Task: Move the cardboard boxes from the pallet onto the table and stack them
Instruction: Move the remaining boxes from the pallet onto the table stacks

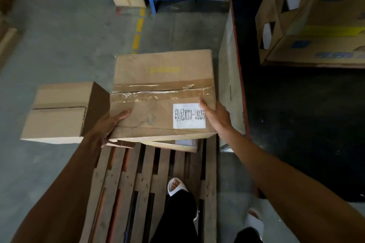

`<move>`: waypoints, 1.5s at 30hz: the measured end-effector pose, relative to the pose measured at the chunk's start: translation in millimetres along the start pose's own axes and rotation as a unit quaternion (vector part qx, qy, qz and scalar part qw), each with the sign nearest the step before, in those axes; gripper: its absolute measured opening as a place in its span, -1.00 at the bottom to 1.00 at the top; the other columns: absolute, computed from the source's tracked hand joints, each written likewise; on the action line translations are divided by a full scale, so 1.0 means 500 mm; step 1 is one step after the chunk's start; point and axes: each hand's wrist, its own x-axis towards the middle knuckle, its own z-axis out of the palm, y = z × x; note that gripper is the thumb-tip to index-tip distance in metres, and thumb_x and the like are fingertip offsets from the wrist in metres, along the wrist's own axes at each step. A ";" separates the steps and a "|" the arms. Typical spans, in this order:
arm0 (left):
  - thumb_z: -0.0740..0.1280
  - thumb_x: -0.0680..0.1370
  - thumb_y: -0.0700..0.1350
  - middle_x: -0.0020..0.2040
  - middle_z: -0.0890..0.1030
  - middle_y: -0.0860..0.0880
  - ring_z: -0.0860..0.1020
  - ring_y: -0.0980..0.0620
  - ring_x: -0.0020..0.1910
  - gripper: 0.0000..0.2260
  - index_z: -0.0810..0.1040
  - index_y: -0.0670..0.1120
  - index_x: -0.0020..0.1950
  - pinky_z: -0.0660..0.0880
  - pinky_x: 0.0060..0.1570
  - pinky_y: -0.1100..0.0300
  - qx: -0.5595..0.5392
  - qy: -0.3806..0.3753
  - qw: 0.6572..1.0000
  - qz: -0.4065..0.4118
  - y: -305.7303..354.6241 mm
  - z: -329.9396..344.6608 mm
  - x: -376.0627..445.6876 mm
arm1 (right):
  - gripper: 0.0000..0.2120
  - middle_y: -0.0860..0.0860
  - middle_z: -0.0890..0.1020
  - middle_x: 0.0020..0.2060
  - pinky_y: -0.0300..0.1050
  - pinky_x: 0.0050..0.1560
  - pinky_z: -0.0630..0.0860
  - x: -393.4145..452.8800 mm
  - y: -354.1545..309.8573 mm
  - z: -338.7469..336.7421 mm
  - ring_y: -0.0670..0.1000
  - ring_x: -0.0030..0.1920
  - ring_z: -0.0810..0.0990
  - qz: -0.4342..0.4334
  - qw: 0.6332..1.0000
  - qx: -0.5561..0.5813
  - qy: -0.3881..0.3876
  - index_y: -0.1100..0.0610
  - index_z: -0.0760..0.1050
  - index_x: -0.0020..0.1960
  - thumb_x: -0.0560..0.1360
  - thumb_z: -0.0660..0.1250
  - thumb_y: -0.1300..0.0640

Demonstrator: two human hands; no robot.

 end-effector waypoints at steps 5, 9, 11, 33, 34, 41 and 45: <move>0.44 0.53 -0.07 -0.06 0.74 0.10 0.67 -0.01 0.05 -0.87 0.62 0.02 0.07 0.57 0.04 0.06 0.007 0.032 0.993 0.113 0.075 0.107 -0.171 | -0.64 -0.09 0.66 -0.05 -0.28 -0.09 0.52 -0.055 -0.056 -0.149 -0.10 -0.08 0.62 -0.065 0.997 0.035 -0.010 -0.02 0.54 0.16 0.51 0.35 -0.24; 0.56 0.37 0.14 0.19 0.69 -0.06 0.66 -0.07 0.16 -0.39 0.55 -0.09 0.33 0.60 0.06 0.09 0.008 0.041 0.984 0.174 0.079 0.197 -0.294 | -0.51 -0.05 0.67 0.02 -0.07 0.09 0.58 -0.102 -0.050 -0.290 0.01 0.05 0.65 -0.118 0.992 0.045 -0.026 0.01 0.55 0.19 0.45 0.36 -0.32; 0.49 0.46 0.07 0.15 0.70 -0.07 0.68 -0.04 0.11 -0.54 0.58 -0.11 0.29 0.63 -0.05 0.17 0.001 0.033 0.982 0.185 0.072 0.269 -0.362 | -0.46 -0.06 0.67 0.05 -0.07 0.12 0.55 -0.142 -0.037 -0.375 -0.01 0.06 0.63 -0.131 0.990 0.045 -0.022 0.01 0.55 0.27 0.45 0.37 -0.32; 0.55 0.38 0.15 0.10 0.69 -0.08 0.67 -0.10 0.07 -0.53 0.62 -0.04 0.19 0.60 0.12 -0.04 0.011 -0.113 0.970 0.213 0.049 0.918 -0.581 | -0.42 0.04 0.69 0.06 -0.01 0.16 0.53 -0.433 0.216 -1.072 0.08 0.08 0.64 -0.116 0.976 0.066 0.171 0.06 0.59 0.22 0.41 0.38 -0.35; 0.51 0.44 0.12 0.09 0.68 -0.07 0.66 -0.10 0.07 -0.60 0.59 -0.03 0.19 0.59 0.06 0.00 0.022 -0.131 0.968 0.215 0.048 0.954 -0.594 | -0.42 0.03 0.69 0.06 -0.05 0.09 0.52 -0.444 0.234 -1.105 0.06 0.07 0.64 -0.110 0.974 0.073 0.183 0.06 0.59 0.23 0.42 0.37 -0.34; 0.48 0.49 -0.01 0.07 0.71 -0.06 0.68 -0.09 0.05 -0.65 0.57 -0.03 0.25 0.59 0.05 0.00 0.010 -0.186 0.958 0.216 0.036 1.205 -0.629 | -0.54 0.06 0.74 -0.09 -0.01 0.05 0.61 -0.447 0.339 -1.321 0.10 -0.07 0.71 -0.056 0.966 0.142 0.207 0.11 0.64 0.12 0.39 0.48 -0.19; 0.48 0.48 0.02 0.08 0.71 -0.06 0.68 -0.07 0.03 -0.63 0.57 -0.03 0.26 0.59 0.01 0.04 0.022 -0.197 0.959 0.203 0.027 1.394 -0.636 | -0.61 0.06 0.74 -0.11 -0.04 -0.01 0.61 -0.418 0.406 -1.484 0.10 -0.09 0.72 -0.041 0.964 0.155 0.213 0.09 0.64 0.06 0.40 0.49 -0.17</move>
